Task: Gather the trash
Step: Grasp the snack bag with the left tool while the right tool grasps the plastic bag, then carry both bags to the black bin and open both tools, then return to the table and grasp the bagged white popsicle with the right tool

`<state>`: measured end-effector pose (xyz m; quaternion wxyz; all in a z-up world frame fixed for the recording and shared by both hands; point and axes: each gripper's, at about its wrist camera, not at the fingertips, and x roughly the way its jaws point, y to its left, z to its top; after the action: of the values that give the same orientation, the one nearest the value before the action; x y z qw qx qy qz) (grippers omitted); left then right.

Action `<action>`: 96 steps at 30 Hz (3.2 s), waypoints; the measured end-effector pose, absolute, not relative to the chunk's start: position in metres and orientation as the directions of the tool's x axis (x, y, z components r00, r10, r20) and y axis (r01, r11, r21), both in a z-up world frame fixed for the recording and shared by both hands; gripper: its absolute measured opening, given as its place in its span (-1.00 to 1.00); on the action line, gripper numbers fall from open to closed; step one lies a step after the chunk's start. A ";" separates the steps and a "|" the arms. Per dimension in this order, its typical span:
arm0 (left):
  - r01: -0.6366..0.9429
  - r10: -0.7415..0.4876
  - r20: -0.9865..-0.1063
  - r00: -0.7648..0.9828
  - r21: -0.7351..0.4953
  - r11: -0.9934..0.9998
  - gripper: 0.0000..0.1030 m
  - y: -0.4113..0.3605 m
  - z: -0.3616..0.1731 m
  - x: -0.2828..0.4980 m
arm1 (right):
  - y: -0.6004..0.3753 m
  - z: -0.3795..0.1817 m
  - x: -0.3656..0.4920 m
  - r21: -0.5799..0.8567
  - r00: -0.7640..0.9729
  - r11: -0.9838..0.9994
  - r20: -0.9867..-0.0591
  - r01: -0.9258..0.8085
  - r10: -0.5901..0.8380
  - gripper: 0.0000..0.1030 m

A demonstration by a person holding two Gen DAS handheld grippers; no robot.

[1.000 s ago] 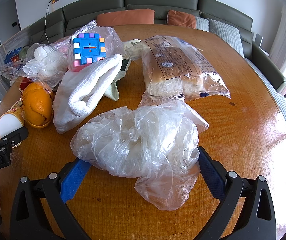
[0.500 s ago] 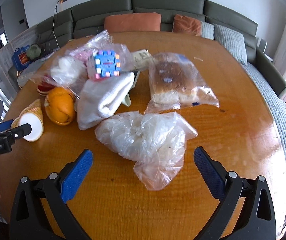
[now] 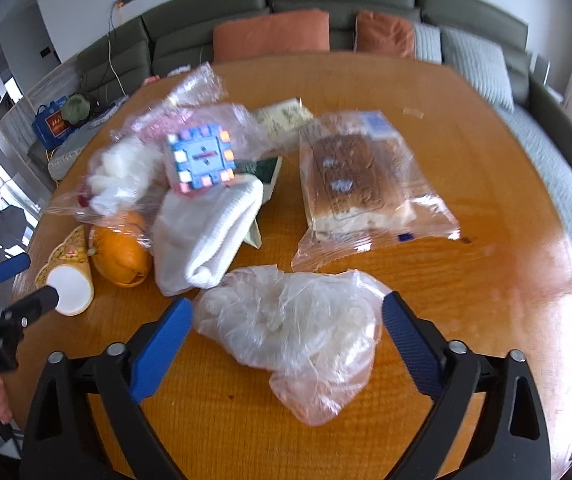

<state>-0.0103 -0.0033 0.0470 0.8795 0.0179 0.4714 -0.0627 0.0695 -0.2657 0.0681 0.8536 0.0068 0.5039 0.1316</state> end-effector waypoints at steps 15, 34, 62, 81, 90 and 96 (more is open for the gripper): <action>0.082 0.024 -0.847 0.532 0.080 0.993 -0.28 -0.014 0.040 -0.001 | -0.266 0.085 0.046 0.138 0.452 0.918 -0.837 -0.371 0.308 0.00; -0.046 -0.047 -0.772 0.634 -0.098 0.994 -0.39 0.076 0.084 -0.038 | -0.200 0.154 -0.001 0.166 0.481 0.854 -0.766 -0.493 0.426 -0.03; -0.529 0.238 -0.837 0.492 -0.071 0.846 -0.39 0.380 0.031 -0.166 | 0.218 0.158 -0.003 0.249 0.129 0.468 -0.759 -0.848 0.638 -0.02; -0.672 0.325 -0.855 0.404 -0.036 0.740 0.88 0.449 0.003 -0.146 | 0.346 0.137 0.023 0.288 0.045 0.420 -0.779 -0.861 0.626 0.63; -0.635 0.280 -0.854 0.438 -0.074 0.769 0.88 0.424 0.019 -0.145 | 0.305 0.145 0.037 0.308 0.087 0.482 -0.766 -0.821 0.637 0.63; -0.553 0.250 -0.832 0.495 -0.080 0.829 0.88 0.384 0.044 -0.131 | 0.246 0.164 0.045 0.307 0.147 0.534 -0.749 -0.788 0.646 0.63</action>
<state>-0.1307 0.3844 0.0443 0.8477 -0.1708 0.4429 0.2369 0.0447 0.2464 0.1644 0.7531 -0.0790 0.4471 0.4761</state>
